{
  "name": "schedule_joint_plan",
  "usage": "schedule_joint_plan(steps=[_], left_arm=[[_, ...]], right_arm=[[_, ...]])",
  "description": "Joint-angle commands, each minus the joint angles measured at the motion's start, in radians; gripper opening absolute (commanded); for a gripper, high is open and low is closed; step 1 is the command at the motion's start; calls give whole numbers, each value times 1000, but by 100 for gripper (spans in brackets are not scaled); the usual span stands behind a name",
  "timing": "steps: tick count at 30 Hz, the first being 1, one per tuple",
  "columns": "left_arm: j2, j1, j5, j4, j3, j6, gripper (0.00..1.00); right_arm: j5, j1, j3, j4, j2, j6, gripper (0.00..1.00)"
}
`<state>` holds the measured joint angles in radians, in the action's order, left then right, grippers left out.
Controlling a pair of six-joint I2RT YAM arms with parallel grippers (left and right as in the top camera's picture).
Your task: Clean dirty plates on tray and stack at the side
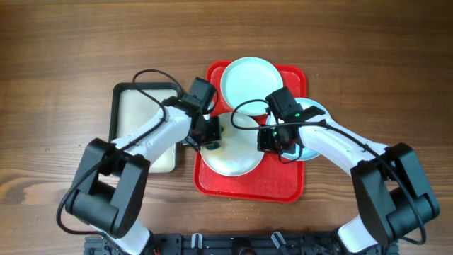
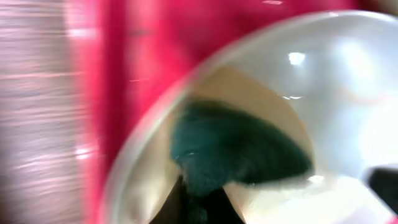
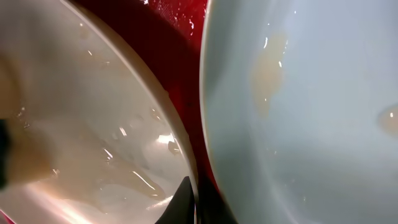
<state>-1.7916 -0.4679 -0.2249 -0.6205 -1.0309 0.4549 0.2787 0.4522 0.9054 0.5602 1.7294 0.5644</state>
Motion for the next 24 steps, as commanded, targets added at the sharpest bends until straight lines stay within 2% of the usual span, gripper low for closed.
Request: schedule_joint_plan(steps=[1,5,8,11,12,19,24], left_arm=[[-44,-95,-185,88,11,72,4],[-85,-153,-225,136,10,137,4],[-101,-153,-366,181,11,138,4],[-103,-157,-365,229,11,138,4],[-103,-157,-347,245,11,138,4],[-103,-121,25,273,10,187,4],[-103,-31,182,128,-4,187,4]], right_arm=[[-72,-7,-6,6,21,11,4],[-72,-7,-6,9,21,11,4],[-72,-7,-6,10,21,12,4],[-72,-7,-6,11,21,11,4],[-72,-7,-6,11,21,12,4],[-72,-7,-6,18,21,11,4],[-72,-7,-6,29,21,12,4]])
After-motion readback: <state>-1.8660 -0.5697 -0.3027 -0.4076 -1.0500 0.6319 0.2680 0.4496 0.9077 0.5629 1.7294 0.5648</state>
